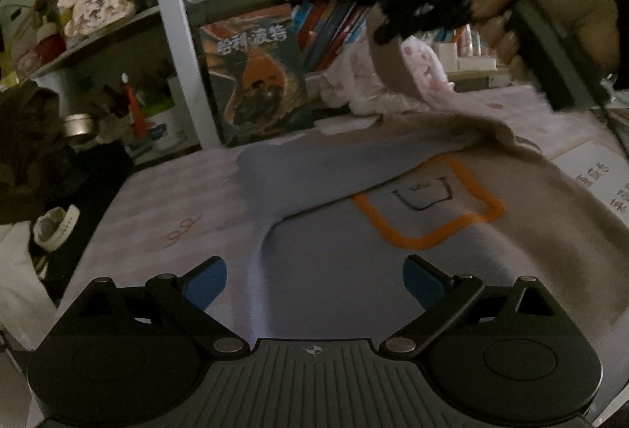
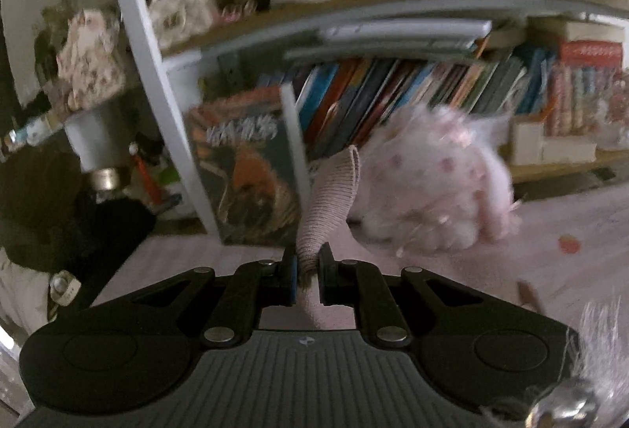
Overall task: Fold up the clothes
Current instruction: 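Lift the tan sleeve with the right tool, lay it across the chest, release, then grasp the grey side edge with the left tool while the right tool grasps the tan side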
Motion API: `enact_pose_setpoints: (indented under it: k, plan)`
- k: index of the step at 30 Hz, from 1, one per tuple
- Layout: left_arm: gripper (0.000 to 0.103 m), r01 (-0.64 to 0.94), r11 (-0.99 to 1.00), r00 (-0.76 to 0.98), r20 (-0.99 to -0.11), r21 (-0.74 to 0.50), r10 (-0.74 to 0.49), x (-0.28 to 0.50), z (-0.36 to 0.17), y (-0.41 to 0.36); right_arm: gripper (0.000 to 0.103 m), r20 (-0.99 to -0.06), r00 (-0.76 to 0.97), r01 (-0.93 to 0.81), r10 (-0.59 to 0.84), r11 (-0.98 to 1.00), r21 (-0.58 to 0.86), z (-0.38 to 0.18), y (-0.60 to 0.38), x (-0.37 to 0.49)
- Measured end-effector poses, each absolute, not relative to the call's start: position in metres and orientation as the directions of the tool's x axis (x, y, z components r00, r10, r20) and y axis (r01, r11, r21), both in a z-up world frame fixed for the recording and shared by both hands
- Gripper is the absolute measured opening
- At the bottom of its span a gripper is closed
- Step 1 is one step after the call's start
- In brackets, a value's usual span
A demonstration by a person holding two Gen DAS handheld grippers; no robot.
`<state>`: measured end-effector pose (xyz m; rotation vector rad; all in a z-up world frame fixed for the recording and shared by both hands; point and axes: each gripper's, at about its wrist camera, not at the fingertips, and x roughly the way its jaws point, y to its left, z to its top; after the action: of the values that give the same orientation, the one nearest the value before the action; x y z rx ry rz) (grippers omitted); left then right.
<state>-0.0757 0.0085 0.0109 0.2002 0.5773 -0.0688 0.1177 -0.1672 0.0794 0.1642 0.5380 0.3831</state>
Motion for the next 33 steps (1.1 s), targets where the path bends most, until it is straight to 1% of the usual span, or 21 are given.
enact_pose_setpoints:
  k: [9,11,12,13,15,17,20,27,33]
  plan:
    - [0.098,0.083,0.985,0.832,-0.555,0.152,0.016,-0.077,0.010,0.042,0.010,-0.582,0.734,-0.303,0.349,0.936,0.179,0.036,-0.114,0.135]
    - [0.098,0.071,0.986,0.832,-0.554,0.149,0.024,-0.077,0.010,0.047,0.016,-0.602,0.717,-0.315,0.352,0.934,0.170,0.028,-0.108,0.137]
    - [0.098,0.065,0.987,0.833,-0.553,0.147,0.028,-0.078,0.010,0.049,0.022,-0.602,0.710,-0.323,0.365,0.929,0.182,0.027,-0.107,0.137]
    - [0.098,0.060,0.988,0.833,-0.552,0.145,0.030,-0.077,0.011,0.051,0.036,-0.600,0.704,-0.331,0.379,0.923,0.194,0.026,-0.107,0.137]
    - [0.098,0.051,0.989,0.833,-0.553,0.140,0.035,-0.077,0.011,0.054,0.045,-0.566,0.694,-0.340,0.445,0.896,0.286,0.028,-0.115,0.134]
    - [0.098,0.050,0.990,0.829,-0.558,0.129,0.031,-0.075,0.011,0.055,0.046,-0.541,0.684,-0.332,0.490,0.869,0.367,0.031,-0.124,0.131]
    - [0.098,0.050,0.992,0.823,-0.568,0.113,0.023,-0.072,0.010,0.057,0.046,-0.549,0.692,-0.284,0.469,0.876,0.391,0.034,-0.142,0.124]
    - [0.098,0.058,0.995,0.816,-0.578,0.083,0.001,-0.071,0.009,0.054,0.046,-0.614,0.703,-0.171,0.359,0.923,0.344,0.028,-0.191,0.093]
    - [0.098,0.058,0.997,0.800,-0.600,0.052,-0.015,-0.073,0.002,0.054,0.046,-0.658,0.701,-0.112,0.274,0.954,0.277,0.021,-0.233,0.041]
